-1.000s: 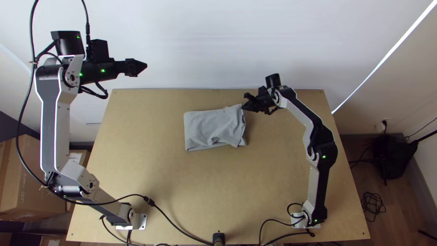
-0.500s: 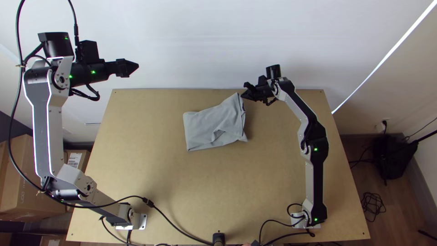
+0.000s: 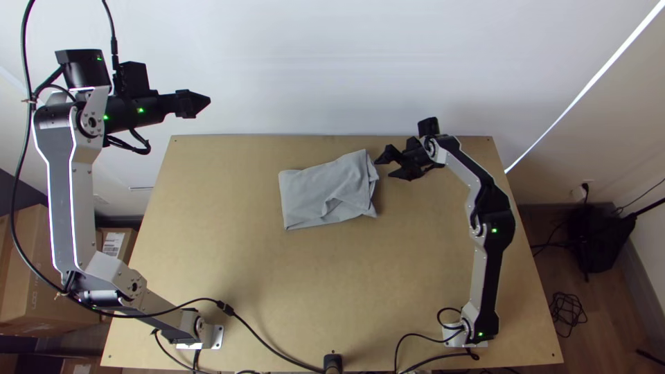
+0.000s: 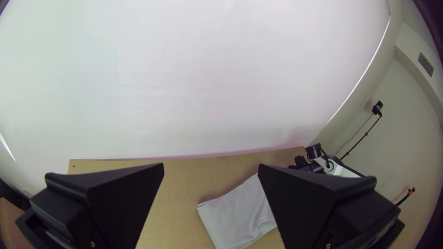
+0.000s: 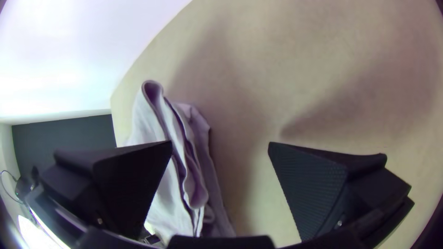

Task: Fold the t-shirt

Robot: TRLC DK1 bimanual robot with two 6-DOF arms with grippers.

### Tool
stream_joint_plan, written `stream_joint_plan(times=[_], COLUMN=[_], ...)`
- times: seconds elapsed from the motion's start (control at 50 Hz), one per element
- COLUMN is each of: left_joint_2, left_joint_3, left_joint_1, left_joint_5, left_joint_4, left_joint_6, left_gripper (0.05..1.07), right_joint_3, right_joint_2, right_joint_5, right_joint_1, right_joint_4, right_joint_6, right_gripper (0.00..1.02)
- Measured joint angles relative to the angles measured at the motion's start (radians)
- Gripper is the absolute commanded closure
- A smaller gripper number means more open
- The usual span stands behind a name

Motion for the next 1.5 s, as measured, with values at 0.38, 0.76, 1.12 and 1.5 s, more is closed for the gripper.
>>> stream_joint_plan(times=[0.38,0.76,1.12,1.5], left_joint_2=[-0.021,-0.069,-0.082,-0.082], left_joint_3=[0.000,0.000,0.000,0.000], left_joint_1=[0.000,0.026,0.053,0.048], left_joint_5=[0.000,0.000,0.000,0.000], left_joint_4=[-0.016,-0.043,-0.053,-0.053], left_joint_6=[0.000,0.004,0.019,0.019], left_gripper=[0.10,0.10,0.10,0.10], right_joint_3=[-0.189,-0.111,-0.101,-0.193], right_joint_2=[-0.102,-0.063,-0.058,-0.089], right_joint_5=[-0.157,-0.068,-0.040,-0.035], right_joint_1=[0.079,0.217,0.146,-0.012], right_joint_4=[0.027,0.066,0.066,0.058], right_joint_6=[-0.048,-0.044,-0.040,-0.122], right_gripper=[0.05,0.63,1.00,1.00])
